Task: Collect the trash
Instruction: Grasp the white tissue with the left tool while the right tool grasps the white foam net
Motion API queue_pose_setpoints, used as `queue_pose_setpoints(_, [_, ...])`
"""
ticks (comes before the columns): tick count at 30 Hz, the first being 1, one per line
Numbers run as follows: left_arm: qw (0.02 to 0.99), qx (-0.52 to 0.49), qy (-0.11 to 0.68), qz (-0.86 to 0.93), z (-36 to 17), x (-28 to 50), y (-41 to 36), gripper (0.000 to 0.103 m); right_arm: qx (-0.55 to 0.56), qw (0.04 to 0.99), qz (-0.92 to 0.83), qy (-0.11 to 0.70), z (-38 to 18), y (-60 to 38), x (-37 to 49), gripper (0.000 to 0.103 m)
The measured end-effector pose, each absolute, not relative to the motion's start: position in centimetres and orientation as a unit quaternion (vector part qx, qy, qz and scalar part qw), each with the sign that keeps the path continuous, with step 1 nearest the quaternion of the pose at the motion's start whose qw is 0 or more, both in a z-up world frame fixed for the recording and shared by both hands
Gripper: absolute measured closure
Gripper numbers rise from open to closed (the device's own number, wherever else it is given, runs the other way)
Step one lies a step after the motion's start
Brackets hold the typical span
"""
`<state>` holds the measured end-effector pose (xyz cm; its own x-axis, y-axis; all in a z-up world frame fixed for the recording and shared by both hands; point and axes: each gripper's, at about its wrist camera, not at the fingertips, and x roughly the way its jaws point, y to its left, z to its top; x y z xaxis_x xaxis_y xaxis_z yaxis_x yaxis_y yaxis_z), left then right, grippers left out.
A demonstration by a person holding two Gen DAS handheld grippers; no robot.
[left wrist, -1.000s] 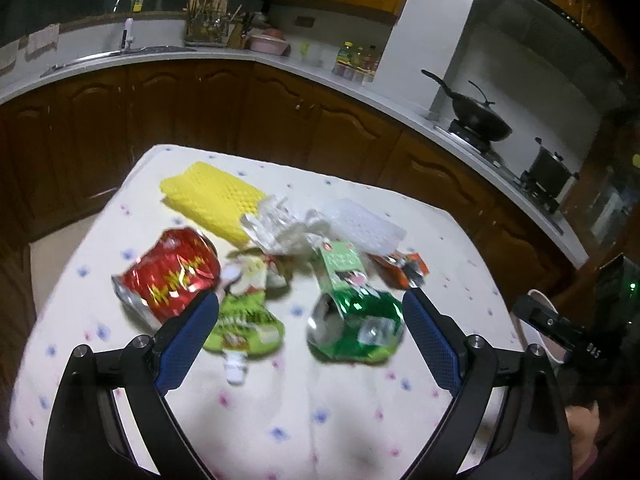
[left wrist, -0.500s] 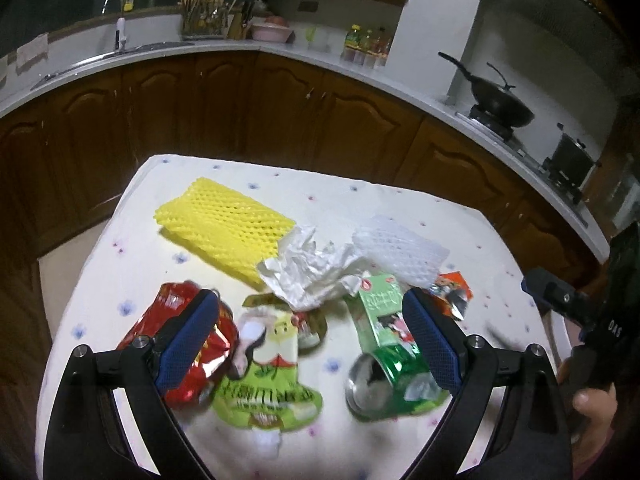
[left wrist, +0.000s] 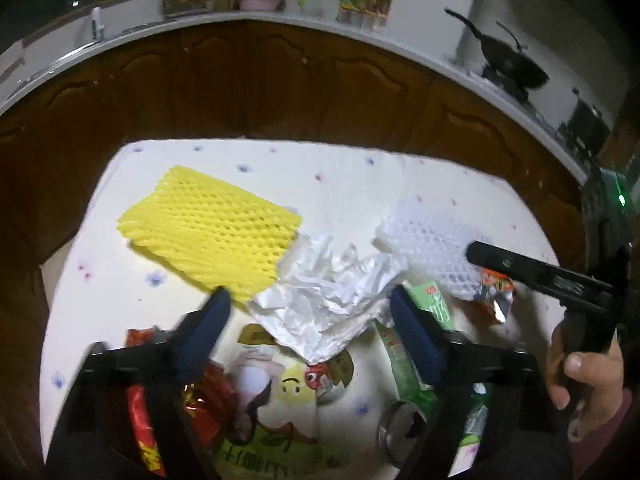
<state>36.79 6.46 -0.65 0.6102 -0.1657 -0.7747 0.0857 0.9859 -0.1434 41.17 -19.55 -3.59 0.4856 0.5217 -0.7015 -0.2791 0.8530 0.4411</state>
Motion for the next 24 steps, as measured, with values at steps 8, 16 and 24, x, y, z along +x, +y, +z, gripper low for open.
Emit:
queue_pose_setpoints(8, [0.907, -0.042, 0.412, -0.08, 0.4, 36.1, 6.2, 0.102, 0.157, 0.865, 0.231, 0.418, -3.3, -21.4, 39.2, 0.099])
queue_pose_setpoints(16, [0.926, -0.027, 0.367, -0.091, 2.7, 34.0, 5.4, 0.103, 0.194, 0.886, 0.243, 0.345, 1.4, -24.3, 35.4, 0.099])
queue_pose_setpoints(24, [0.919, 0.007, 0.383, -0.098, 2.0, 35.1, 3.9, 0.042, 0.215, 0.896, 0.231, 0.312, 3.3, -28.4, 31.5, 0.099])
